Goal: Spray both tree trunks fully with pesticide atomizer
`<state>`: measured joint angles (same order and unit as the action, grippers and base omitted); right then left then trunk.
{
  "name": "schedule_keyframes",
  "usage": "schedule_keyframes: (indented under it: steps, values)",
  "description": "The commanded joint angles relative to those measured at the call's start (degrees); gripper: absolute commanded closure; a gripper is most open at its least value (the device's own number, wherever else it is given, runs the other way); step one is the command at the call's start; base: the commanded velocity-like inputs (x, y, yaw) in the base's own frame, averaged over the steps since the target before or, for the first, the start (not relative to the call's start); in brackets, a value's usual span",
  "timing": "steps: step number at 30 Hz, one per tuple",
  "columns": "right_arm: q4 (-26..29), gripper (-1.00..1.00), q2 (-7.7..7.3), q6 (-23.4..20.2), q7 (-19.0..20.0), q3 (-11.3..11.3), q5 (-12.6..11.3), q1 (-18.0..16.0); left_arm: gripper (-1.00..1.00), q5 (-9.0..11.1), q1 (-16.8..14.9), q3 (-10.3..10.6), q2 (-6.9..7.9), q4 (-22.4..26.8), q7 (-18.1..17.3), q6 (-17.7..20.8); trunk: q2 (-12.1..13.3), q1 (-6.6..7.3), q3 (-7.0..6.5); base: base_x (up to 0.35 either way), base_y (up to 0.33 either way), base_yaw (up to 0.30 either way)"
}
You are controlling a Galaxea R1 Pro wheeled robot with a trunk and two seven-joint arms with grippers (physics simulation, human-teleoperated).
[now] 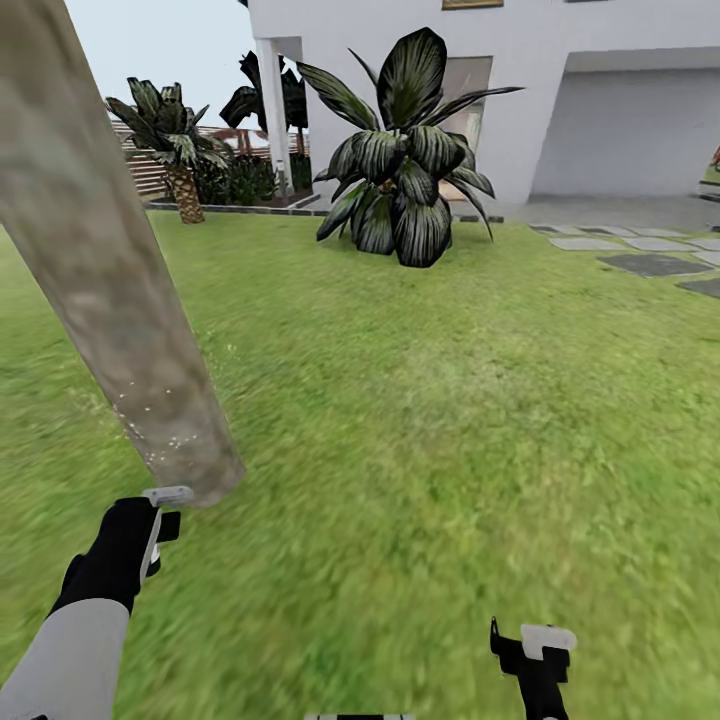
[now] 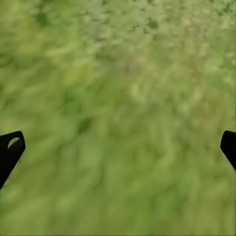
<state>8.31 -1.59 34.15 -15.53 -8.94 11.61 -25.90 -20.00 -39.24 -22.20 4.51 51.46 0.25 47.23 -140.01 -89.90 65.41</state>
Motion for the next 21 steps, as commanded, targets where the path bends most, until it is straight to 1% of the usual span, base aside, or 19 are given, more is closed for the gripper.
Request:
schedule_keyframes:
  steps: [1, 6, 7, 21]
  values:
    - [-0.05, -1.0, 0.01, 0.13, -0.21, -0.37, 0.61, -0.02, 1.0, -0.04, -0.05, -0.03, -0.02, 0.04, 0.02, 0.23, -0.02, -0.01, 0.05, 0.231, -0.195, 0.276]
    - [-0.05, -1.0, 0.01, 0.13, -0.21, -0.37, 0.61, -0.02, 1.0, -0.04, -0.05, -0.03, -0.02, 0.04, 0.04, 0.23, -0.02, -0.01, 0.05, 0.22, -0.202, 0.273]
    - [-0.05, -1.0, 0.01, 0.13, -0.21, -0.37, 0.61, -0.02, 1.0, -0.04, -0.05, -0.03, -0.02, 0.04, 0.03, 0.23, -0.02, -0.01, 0.05, 0.191, -0.22, 0.109]
    - [-0.05, -1.0, 0.01, 0.13, -0.21, -0.37, 0.61, -0.02, 1.0, -0.04, -0.05, -0.03, -0.02, 0.04, 0.09, 0.23, -0.02, -0.01, 0.05, 0.105, -0.263, 0.014]
